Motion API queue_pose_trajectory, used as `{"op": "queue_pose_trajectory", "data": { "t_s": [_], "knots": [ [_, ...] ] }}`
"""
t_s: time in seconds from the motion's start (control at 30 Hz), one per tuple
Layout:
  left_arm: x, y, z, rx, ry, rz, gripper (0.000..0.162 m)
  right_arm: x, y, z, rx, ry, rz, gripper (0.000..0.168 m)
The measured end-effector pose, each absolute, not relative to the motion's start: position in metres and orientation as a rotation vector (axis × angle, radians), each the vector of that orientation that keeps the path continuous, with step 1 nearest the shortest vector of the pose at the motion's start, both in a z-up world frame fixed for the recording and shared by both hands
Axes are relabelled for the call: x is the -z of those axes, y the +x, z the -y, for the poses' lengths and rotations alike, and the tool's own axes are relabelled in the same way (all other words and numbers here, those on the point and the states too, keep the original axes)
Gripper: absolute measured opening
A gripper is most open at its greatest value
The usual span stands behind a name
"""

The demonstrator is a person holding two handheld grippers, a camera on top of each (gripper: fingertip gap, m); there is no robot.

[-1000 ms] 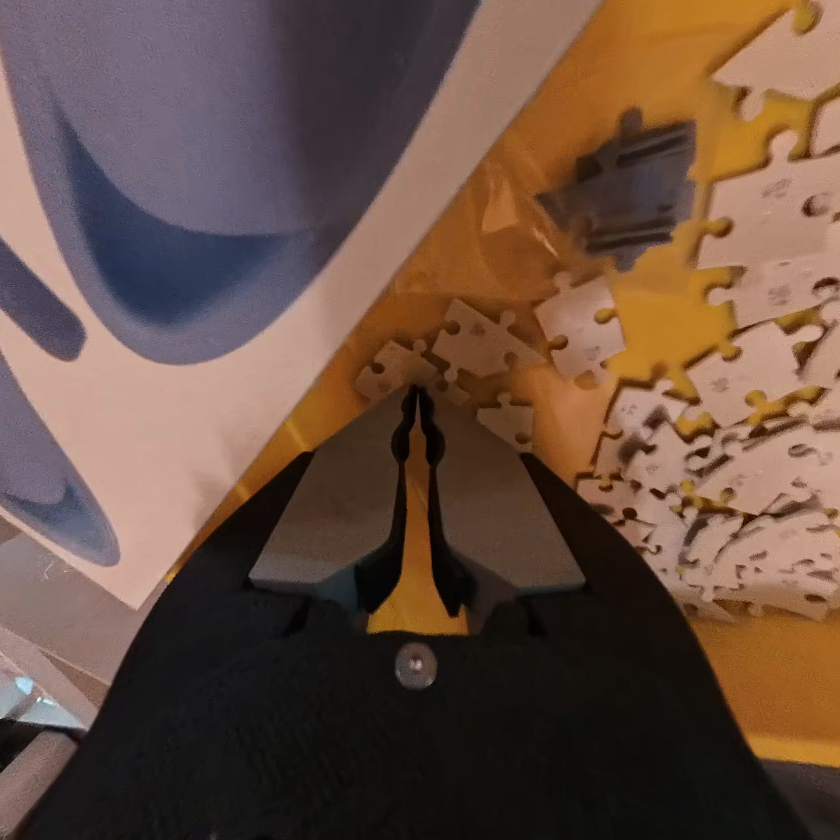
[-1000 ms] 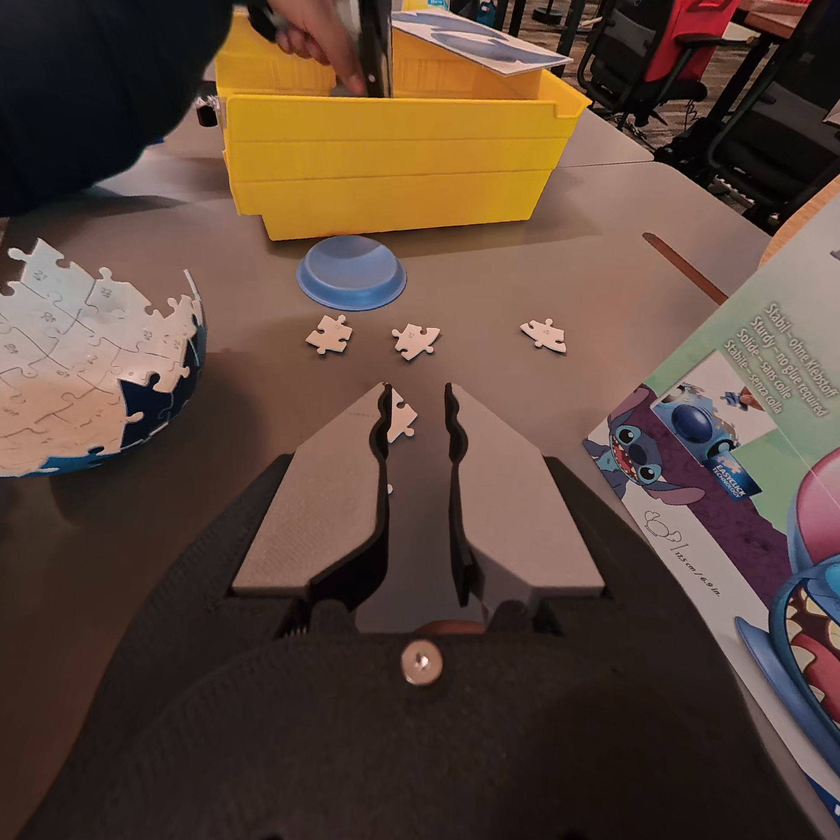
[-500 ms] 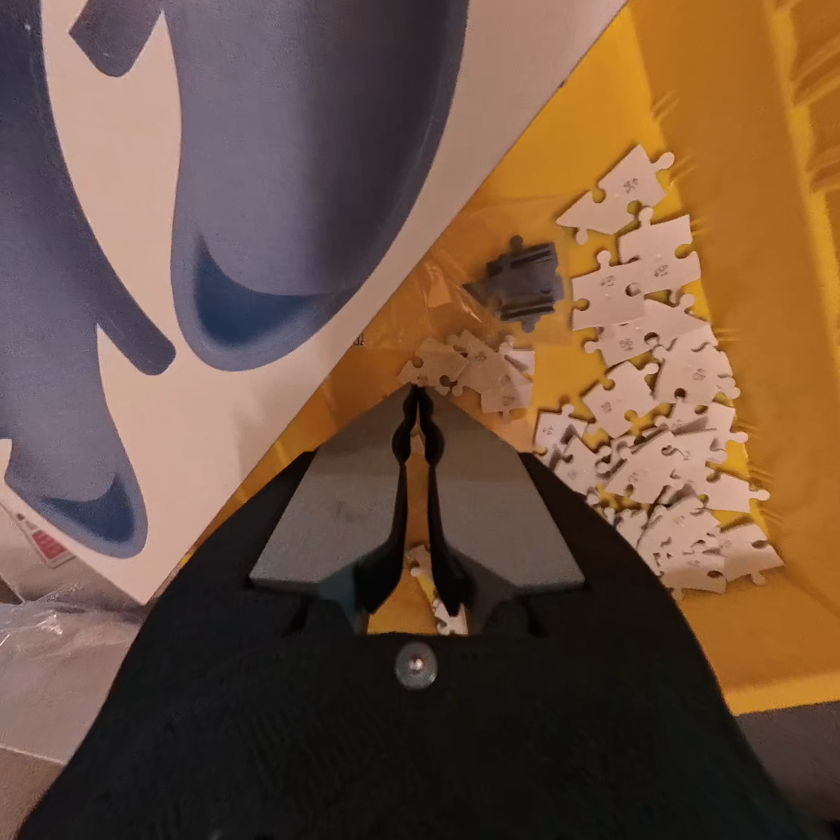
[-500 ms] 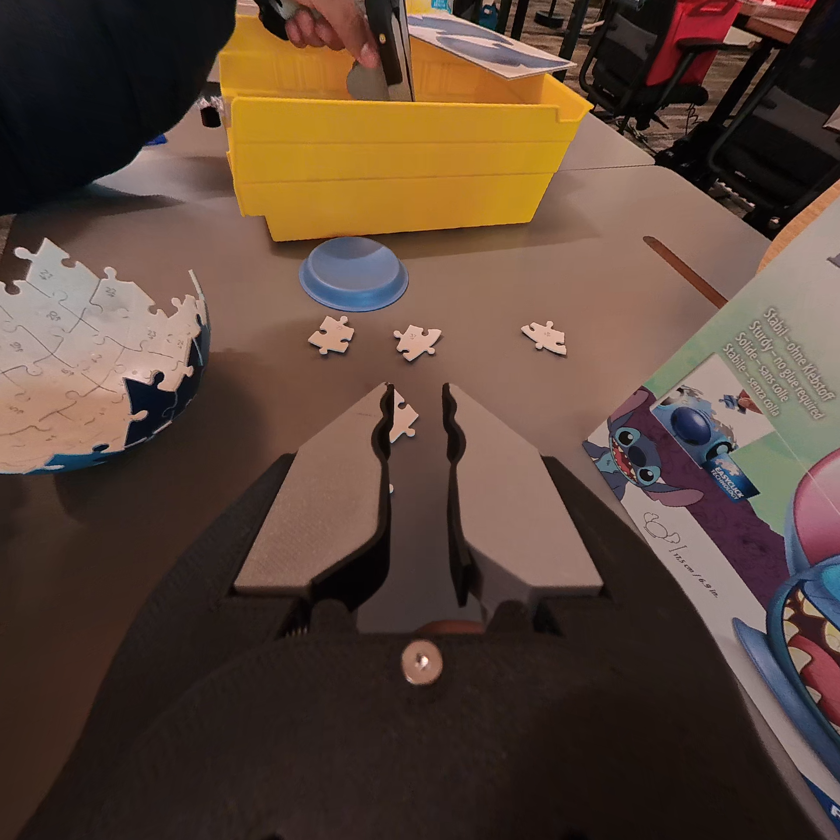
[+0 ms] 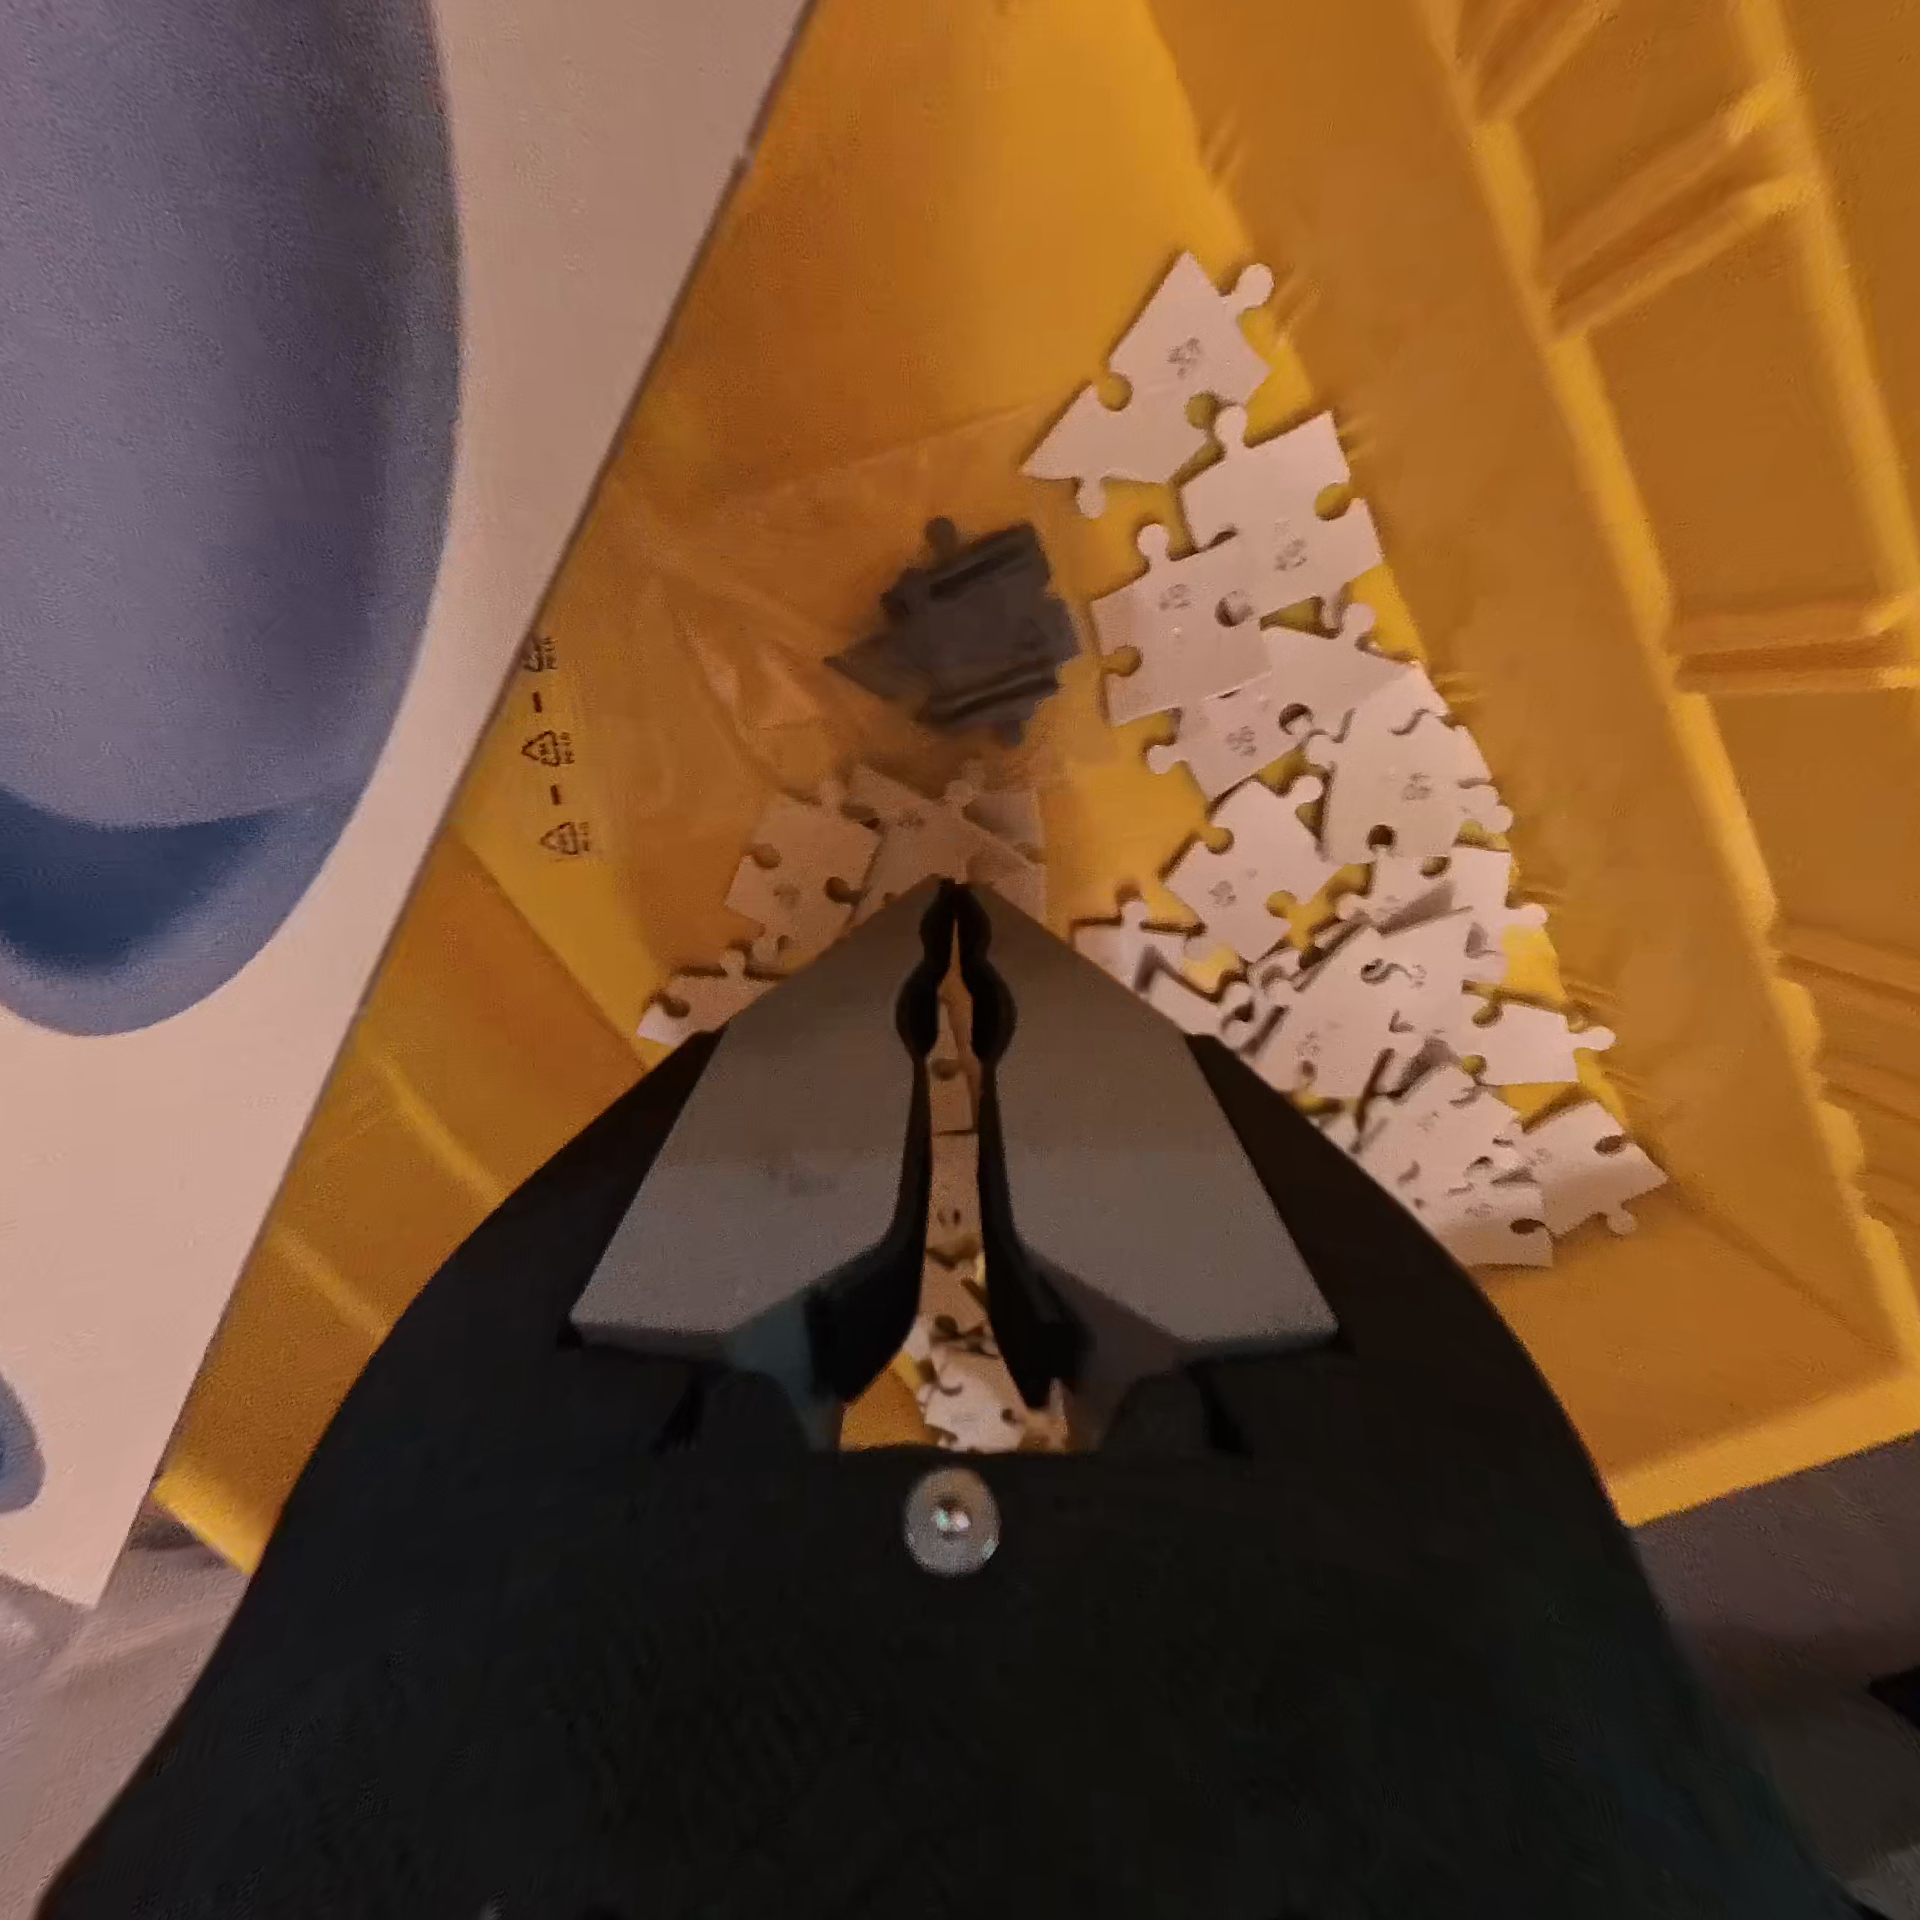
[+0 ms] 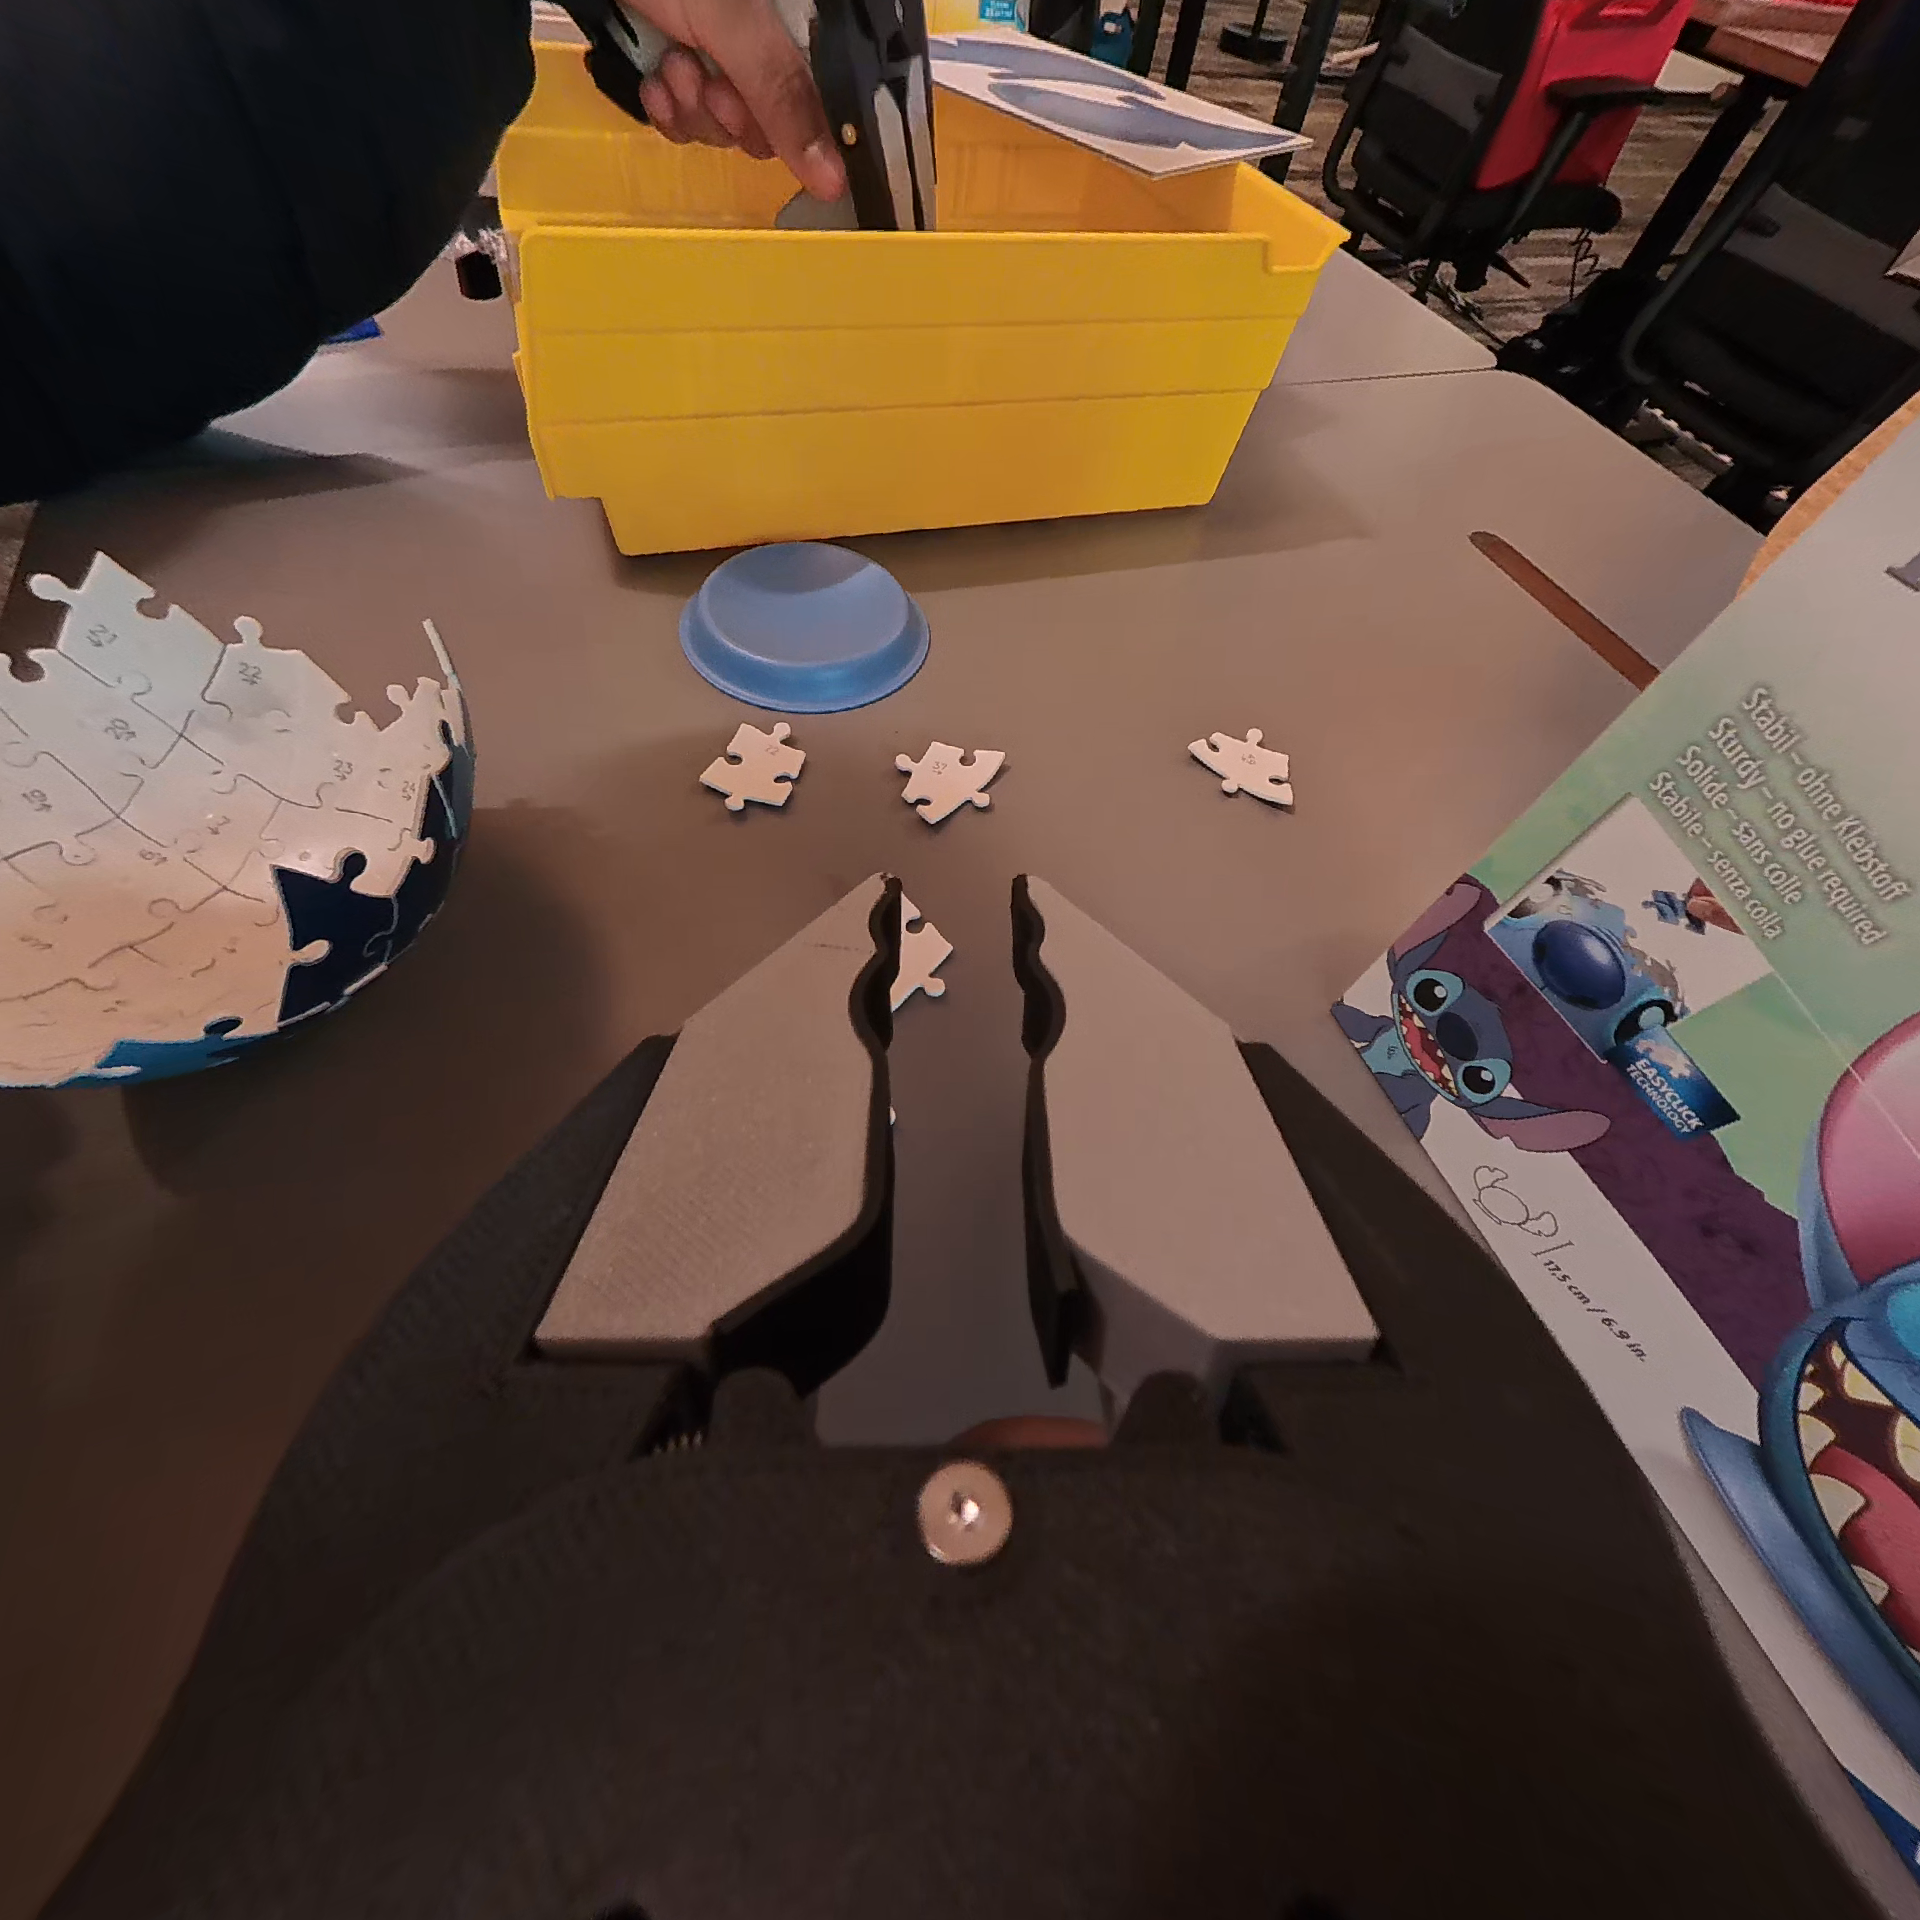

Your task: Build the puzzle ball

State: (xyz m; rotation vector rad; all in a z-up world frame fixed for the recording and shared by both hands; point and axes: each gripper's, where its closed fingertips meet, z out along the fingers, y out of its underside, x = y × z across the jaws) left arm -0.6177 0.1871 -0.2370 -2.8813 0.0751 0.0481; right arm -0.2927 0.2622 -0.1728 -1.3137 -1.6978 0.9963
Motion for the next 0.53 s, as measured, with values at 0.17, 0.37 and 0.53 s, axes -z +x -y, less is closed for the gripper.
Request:
{"op": "queue_pose_trajectory", "data": {
  "t_s": [0.17, 0.37, 0.53],
  "knots": [
    [0.246, -0.626, -0.182, -0.162, -2.930, -0.024, 0.000, 0.173, -0.293, -0.262, -0.990, -1.311, 1.700, 0.018],
    [0.241, -0.638, -0.173, -0.249, -2.933, 0.025, 0.000, 0.177, -0.294, -0.262, -0.997, -1.322, 1.708, 0.018],
    [0.225, -0.617, -0.181, -0.203, -2.887, -0.106, 0.003, 0.188, -0.296, -0.269, -0.983, -1.361, 1.710, 0.018]
  ]
}}
